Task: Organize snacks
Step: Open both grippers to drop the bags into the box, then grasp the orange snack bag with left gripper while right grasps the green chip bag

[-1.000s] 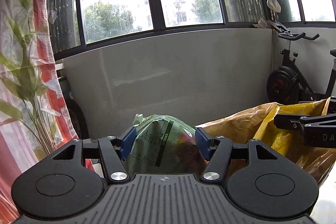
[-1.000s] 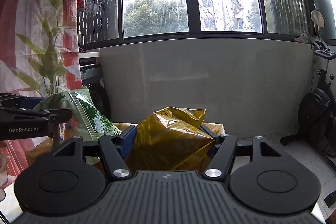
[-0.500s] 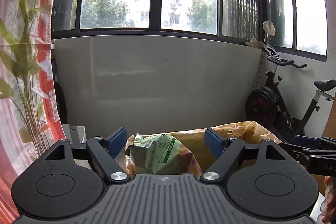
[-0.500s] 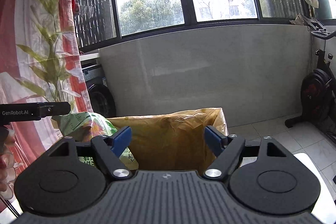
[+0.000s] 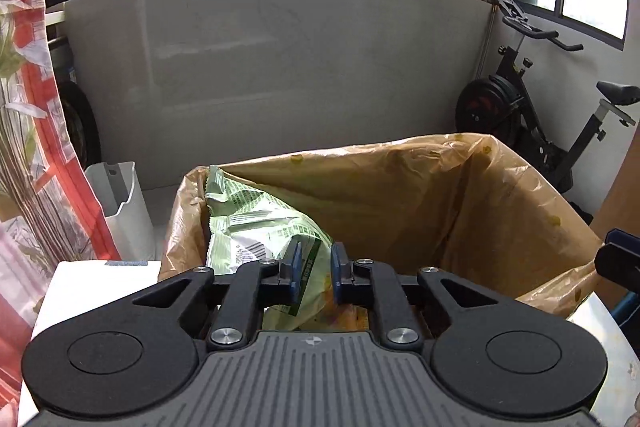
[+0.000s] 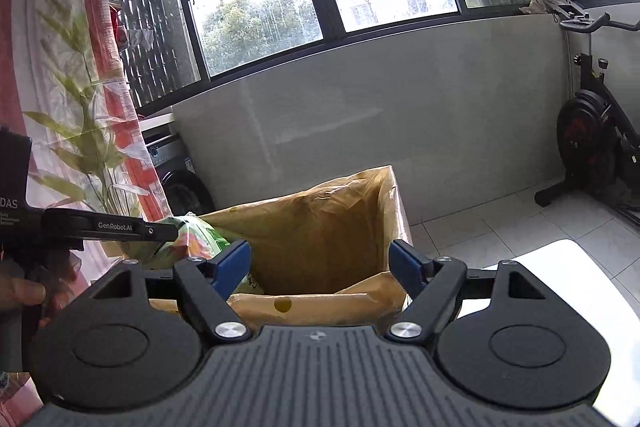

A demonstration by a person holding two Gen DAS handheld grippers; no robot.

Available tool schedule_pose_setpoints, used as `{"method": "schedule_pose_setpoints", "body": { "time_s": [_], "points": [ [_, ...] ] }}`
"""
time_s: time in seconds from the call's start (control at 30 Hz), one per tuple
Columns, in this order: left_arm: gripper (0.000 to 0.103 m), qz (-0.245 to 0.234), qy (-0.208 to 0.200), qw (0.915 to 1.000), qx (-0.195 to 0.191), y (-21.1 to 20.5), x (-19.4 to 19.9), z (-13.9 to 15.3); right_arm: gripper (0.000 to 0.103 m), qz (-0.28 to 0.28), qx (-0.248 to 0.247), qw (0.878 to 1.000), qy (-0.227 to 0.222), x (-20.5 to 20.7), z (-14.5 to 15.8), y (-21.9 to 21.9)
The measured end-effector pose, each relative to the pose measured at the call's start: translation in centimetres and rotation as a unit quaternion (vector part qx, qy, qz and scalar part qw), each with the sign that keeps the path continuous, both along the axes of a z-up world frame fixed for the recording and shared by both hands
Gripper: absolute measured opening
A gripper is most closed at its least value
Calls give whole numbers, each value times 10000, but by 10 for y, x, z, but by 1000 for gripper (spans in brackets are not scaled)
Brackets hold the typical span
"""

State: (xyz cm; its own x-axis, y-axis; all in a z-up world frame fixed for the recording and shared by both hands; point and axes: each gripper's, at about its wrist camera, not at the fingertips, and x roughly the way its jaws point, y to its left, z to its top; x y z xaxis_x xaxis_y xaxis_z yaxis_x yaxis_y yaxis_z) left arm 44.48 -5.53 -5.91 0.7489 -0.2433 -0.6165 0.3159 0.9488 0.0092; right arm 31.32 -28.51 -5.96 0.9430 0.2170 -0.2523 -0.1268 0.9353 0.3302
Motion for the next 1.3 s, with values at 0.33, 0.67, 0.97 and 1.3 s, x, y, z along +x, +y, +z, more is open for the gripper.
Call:
{"method": "schedule_pose_setpoints", "body": {
  "time_s": [0.33, 0.67, 0.97, 1.3],
  "points": [
    [57, 132, -617, 9973, -388, 32, -46, 14, 79, 13, 0, 10000, 50, -18, -9, -7],
    [74, -2, -725, 9948, -720, 69, -124, 14, 79, 415, -211, 9987, 225, -50, -34, 14],
    [83, -399, 225, 9949, -896, 58, -139, -62, 79, 547, -257, 9937, 940, -63, -77, 25],
    [83, -909, 677, 9927, -420, 39, -146, -103, 79, 481, -216, 9882, 1435, -72, -107, 14]
  ]
}}
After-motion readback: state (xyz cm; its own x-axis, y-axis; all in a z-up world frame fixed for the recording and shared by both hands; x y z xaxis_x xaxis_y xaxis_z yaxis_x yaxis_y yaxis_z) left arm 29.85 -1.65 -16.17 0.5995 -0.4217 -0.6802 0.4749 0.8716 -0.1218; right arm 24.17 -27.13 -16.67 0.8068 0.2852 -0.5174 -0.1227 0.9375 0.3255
